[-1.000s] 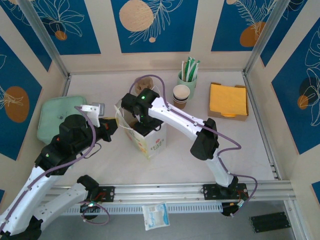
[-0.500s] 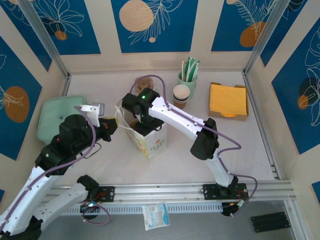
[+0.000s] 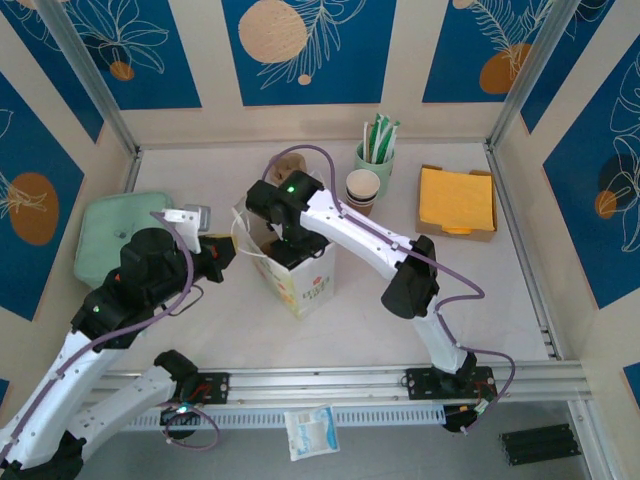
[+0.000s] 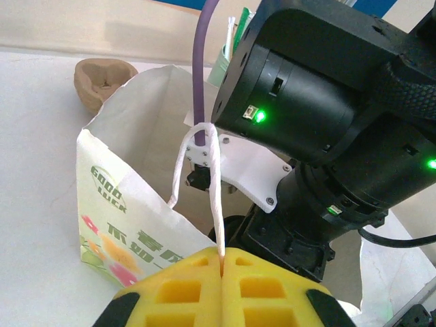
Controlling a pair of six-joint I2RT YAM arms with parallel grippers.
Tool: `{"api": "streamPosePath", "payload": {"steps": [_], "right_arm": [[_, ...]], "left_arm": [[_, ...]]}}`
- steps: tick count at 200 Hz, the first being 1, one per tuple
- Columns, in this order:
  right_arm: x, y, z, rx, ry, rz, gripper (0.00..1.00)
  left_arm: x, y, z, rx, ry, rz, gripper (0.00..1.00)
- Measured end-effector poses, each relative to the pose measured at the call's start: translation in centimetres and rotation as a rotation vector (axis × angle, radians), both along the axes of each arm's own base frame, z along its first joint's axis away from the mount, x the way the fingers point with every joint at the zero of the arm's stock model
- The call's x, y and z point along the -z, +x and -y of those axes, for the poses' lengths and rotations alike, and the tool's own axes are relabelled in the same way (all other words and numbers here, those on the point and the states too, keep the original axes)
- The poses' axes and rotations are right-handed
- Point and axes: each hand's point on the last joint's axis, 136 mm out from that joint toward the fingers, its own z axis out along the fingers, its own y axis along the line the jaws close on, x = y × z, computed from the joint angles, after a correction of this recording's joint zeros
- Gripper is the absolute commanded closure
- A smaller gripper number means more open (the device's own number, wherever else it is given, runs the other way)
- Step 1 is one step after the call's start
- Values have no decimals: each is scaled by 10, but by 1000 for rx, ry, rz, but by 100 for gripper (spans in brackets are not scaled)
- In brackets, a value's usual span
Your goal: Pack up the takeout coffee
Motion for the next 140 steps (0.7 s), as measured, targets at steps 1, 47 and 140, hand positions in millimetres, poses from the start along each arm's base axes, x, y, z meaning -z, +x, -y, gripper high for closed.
{"api": "streamPosePath", "payload": {"steps": [1,47,140], "right_arm": [[0,0,0,0,0,0,49],[0,1,0,5,7,-4,49],[12,7,-3,14,15,-5,49]], "left_arm": [[0,0,0,0,0,0,100],[0,0,0,0,0,0,100],[1,1,0,0,3,-3,100]]}}
